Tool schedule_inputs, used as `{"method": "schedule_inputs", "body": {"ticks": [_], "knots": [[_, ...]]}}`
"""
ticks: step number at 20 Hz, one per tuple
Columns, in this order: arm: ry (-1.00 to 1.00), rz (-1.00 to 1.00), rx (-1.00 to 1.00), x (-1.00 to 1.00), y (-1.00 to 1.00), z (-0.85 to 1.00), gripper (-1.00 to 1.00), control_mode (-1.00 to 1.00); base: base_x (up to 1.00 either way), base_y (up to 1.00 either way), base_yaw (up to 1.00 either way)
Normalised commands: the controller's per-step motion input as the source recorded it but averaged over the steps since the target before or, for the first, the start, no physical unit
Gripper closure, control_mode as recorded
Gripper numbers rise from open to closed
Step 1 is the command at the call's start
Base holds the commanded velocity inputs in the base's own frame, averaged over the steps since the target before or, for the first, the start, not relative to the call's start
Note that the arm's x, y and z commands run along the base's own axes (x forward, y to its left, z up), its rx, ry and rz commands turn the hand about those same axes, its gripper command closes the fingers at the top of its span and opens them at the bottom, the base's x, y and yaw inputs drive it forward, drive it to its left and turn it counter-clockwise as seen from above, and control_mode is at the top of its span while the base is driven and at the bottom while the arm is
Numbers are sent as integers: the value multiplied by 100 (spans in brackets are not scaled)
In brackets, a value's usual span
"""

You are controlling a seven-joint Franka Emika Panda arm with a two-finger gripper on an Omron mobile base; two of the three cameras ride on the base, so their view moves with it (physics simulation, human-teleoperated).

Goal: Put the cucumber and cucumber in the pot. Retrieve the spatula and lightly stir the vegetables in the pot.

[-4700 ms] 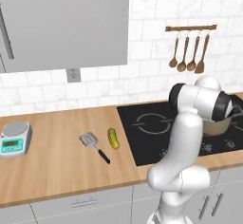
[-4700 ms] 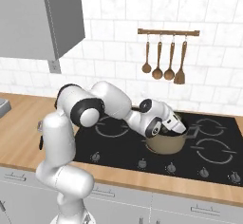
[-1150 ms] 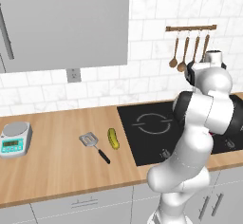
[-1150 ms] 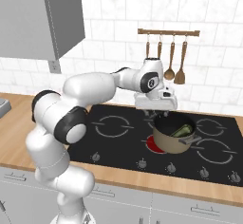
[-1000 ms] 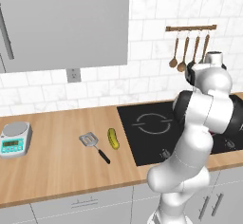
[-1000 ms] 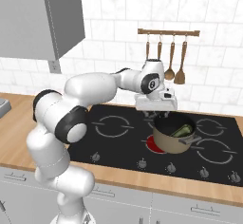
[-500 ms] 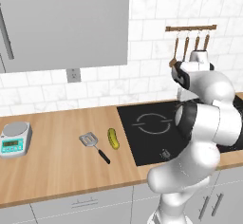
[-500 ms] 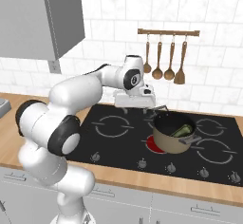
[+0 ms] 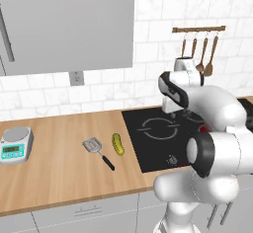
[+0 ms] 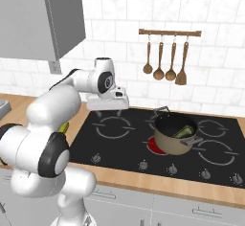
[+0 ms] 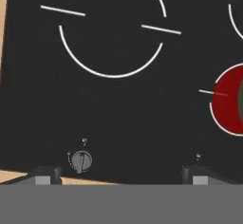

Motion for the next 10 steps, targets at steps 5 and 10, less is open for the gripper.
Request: {"method": "schedule_inputs", "body": {"ticks": [5, 10], "knots": [[0, 0, 0, -14, 100, 0, -100, -100, 0, 0, 0], [0, 0, 0, -13, 100, -5, -100, -100, 0, 0, 0]]}}
